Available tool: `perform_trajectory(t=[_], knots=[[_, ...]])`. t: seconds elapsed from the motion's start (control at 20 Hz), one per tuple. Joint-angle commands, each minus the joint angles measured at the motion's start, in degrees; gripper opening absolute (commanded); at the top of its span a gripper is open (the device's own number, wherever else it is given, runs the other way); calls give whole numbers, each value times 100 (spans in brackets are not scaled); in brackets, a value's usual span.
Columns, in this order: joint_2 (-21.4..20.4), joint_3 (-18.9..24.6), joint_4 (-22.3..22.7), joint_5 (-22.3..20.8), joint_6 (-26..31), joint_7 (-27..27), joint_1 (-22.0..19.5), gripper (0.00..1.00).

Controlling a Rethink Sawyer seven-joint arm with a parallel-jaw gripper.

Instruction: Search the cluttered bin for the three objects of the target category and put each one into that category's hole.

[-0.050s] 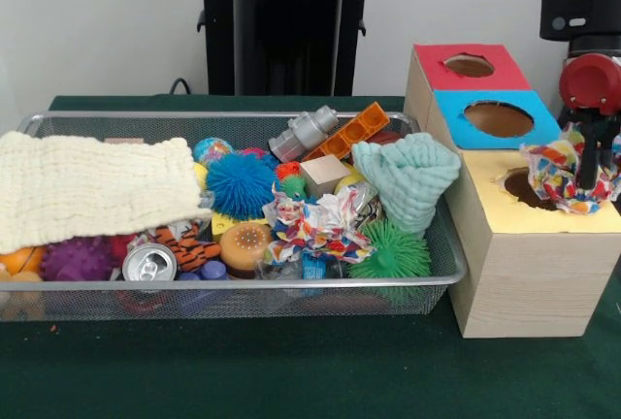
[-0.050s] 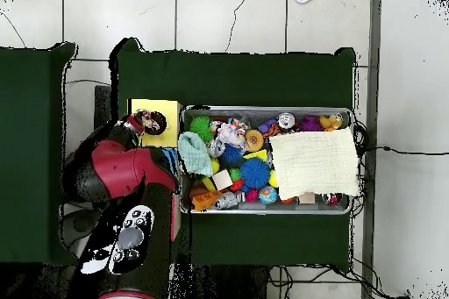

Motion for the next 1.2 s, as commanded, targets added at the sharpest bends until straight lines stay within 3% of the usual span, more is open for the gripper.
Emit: perform_trajectory(t=[0.05, 0.4, 0.65, 0.95, 1.2], knots=[[413, 36, -2, -315, -368, 965, -252, 0], [482, -92, -254, -578, -14, 556, -215, 0], [484, -77, -374, -1012, 50, 290, -342, 0], [500, 49, -406, -1350, -61, 388, -549, 0], [601, 10, -369, -1399, 162, 564, -564, 0]])
